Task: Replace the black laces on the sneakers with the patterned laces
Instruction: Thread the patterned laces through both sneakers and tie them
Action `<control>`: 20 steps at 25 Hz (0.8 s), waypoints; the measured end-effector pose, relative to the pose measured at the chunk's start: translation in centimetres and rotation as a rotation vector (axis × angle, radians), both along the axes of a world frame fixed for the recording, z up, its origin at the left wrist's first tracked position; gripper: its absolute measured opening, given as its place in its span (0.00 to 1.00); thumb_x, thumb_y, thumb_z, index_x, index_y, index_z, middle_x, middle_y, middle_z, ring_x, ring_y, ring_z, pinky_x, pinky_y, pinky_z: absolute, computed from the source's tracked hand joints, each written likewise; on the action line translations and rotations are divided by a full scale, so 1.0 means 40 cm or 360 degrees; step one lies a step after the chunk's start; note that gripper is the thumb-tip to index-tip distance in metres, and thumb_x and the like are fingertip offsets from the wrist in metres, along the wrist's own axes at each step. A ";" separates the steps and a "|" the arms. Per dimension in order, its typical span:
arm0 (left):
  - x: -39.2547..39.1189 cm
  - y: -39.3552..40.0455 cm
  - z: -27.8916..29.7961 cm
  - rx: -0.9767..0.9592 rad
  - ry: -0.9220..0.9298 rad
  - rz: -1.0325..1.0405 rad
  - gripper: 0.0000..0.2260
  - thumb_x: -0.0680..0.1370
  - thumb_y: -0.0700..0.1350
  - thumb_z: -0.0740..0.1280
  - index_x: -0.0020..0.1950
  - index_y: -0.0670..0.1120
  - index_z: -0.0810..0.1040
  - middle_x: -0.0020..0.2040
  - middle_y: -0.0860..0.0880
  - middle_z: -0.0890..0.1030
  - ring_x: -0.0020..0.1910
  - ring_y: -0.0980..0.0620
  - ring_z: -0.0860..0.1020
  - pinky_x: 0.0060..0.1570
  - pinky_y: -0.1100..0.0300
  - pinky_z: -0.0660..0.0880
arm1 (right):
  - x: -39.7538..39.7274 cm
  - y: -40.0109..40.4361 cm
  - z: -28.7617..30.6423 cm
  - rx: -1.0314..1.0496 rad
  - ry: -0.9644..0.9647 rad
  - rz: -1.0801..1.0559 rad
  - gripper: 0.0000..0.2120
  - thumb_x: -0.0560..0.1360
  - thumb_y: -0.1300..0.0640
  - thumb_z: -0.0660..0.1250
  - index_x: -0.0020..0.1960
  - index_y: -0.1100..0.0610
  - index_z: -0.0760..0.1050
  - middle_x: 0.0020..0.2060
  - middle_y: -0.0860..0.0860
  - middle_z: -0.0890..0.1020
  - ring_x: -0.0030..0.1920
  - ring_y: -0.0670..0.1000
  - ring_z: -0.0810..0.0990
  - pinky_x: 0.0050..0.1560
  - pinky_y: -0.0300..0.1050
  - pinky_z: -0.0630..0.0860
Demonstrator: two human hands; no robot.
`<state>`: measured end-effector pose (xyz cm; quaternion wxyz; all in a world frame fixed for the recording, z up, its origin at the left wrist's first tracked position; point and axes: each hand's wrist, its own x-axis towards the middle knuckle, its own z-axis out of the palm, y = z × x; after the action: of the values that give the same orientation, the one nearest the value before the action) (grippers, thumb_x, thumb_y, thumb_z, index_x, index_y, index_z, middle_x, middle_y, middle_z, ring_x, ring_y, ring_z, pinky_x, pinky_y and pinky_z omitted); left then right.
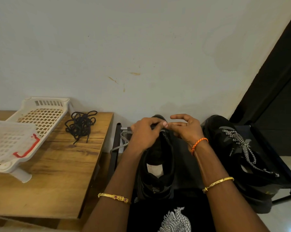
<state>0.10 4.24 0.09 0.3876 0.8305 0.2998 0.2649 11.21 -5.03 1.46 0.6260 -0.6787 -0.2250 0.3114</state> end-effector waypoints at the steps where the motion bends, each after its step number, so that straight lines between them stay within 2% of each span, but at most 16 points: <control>1: 0.004 0.006 -0.004 -0.0068 0.0000 -0.0004 0.08 0.75 0.56 0.68 0.49 0.56 0.84 0.45 0.57 0.84 0.51 0.56 0.80 0.60 0.45 0.72 | 0.001 0.002 -0.004 -0.0009 0.0007 -0.0010 0.15 0.66 0.64 0.76 0.50 0.57 0.76 0.35 0.51 0.84 0.37 0.45 0.82 0.35 0.37 0.76; 3: 0.001 0.017 -0.001 -0.0249 -0.0037 0.0000 0.05 0.75 0.48 0.71 0.49 0.50 0.85 0.45 0.53 0.85 0.49 0.56 0.81 0.59 0.49 0.75 | 0.003 0.008 -0.010 -0.0042 -0.0004 -0.0001 0.15 0.68 0.65 0.75 0.51 0.58 0.76 0.36 0.51 0.84 0.40 0.47 0.83 0.36 0.39 0.77; 4: -0.003 0.018 0.003 -0.0304 -0.0020 0.0018 0.05 0.75 0.46 0.71 0.49 0.48 0.85 0.45 0.52 0.85 0.48 0.56 0.81 0.59 0.56 0.74 | 0.004 0.012 -0.013 -0.0058 -0.0012 0.0018 0.14 0.69 0.65 0.74 0.52 0.58 0.76 0.36 0.52 0.83 0.40 0.48 0.82 0.36 0.39 0.78; 6: -0.009 0.012 0.013 -0.0154 0.0178 0.0180 0.05 0.76 0.47 0.70 0.49 0.49 0.84 0.45 0.52 0.84 0.48 0.57 0.79 0.58 0.67 0.66 | 0.003 0.021 -0.018 -0.0087 -0.0037 0.0027 0.11 0.70 0.66 0.72 0.51 0.58 0.77 0.35 0.54 0.83 0.38 0.48 0.81 0.35 0.38 0.79; 9: -0.005 -0.001 0.020 0.0203 0.0554 0.0412 0.06 0.78 0.50 0.66 0.48 0.54 0.83 0.48 0.53 0.83 0.57 0.51 0.75 0.65 0.45 0.60 | 0.015 0.033 -0.035 -0.0190 -0.0144 -0.0090 0.08 0.71 0.66 0.72 0.46 0.55 0.77 0.35 0.55 0.82 0.36 0.50 0.81 0.36 0.40 0.79; 10: 0.000 -0.008 0.020 0.0291 0.0670 0.0433 0.07 0.79 0.50 0.64 0.50 0.54 0.82 0.52 0.52 0.81 0.60 0.49 0.72 0.66 0.42 0.59 | 0.021 0.035 -0.042 -0.0237 -0.0154 -0.0110 0.08 0.71 0.66 0.71 0.44 0.55 0.76 0.36 0.55 0.82 0.37 0.50 0.81 0.35 0.40 0.78; 13: 0.032 -0.038 0.009 0.0533 0.0966 0.0503 0.10 0.78 0.48 0.63 0.56 0.51 0.81 0.60 0.48 0.72 0.64 0.46 0.65 0.64 0.47 0.60 | 0.033 0.039 -0.055 -0.0404 -0.0132 -0.0086 0.08 0.71 0.68 0.70 0.44 0.57 0.76 0.36 0.54 0.81 0.36 0.47 0.80 0.33 0.38 0.76; 16: 0.055 -0.045 -0.007 0.0390 0.0945 0.0564 0.10 0.77 0.47 0.65 0.57 0.49 0.80 0.63 0.47 0.70 0.66 0.45 0.64 0.63 0.47 0.60 | 0.038 0.043 -0.064 -0.0462 -0.0068 -0.0046 0.07 0.72 0.68 0.70 0.45 0.58 0.76 0.36 0.53 0.80 0.36 0.47 0.79 0.34 0.40 0.78; 20: 0.065 -0.021 -0.028 -0.0103 0.0785 0.0596 0.09 0.76 0.50 0.68 0.54 0.51 0.82 0.64 0.47 0.72 0.66 0.44 0.65 0.62 0.46 0.61 | 0.044 0.047 -0.068 -0.0458 0.0005 -0.0017 0.08 0.72 0.68 0.69 0.42 0.57 0.74 0.37 0.54 0.79 0.37 0.48 0.79 0.35 0.42 0.79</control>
<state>2.70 3.42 -1.04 0.2737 0.7873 0.5409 0.1127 12.98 -3.15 -1.27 0.5241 -0.7621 -0.1736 0.3381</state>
